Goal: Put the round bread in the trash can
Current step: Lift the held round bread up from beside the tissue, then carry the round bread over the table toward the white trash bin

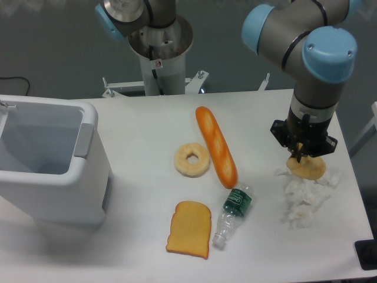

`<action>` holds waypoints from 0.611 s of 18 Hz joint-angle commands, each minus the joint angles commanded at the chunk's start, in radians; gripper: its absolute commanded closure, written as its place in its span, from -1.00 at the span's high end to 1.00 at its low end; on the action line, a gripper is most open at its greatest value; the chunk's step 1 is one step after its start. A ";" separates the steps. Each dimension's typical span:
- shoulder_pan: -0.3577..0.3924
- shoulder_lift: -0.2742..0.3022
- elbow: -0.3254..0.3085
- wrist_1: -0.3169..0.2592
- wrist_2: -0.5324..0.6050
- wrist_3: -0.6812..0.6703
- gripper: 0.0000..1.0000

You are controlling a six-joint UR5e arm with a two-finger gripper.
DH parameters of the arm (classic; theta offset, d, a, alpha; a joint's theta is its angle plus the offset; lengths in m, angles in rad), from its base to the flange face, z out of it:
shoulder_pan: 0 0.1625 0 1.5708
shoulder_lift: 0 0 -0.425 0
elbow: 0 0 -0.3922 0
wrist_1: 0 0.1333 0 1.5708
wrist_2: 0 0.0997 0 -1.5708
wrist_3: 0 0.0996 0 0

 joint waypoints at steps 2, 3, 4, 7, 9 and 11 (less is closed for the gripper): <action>-0.008 0.021 -0.008 -0.002 -0.003 -0.002 -1.00; -0.011 0.032 -0.006 -0.002 -0.008 -0.011 -1.00; -0.017 0.047 -0.011 -0.003 -0.024 -0.020 -1.00; -0.057 0.124 -0.057 -0.002 -0.092 -0.072 -1.00; -0.110 0.184 -0.080 0.000 -0.121 -0.116 -1.00; -0.170 0.248 -0.113 0.020 -0.153 -0.175 -1.00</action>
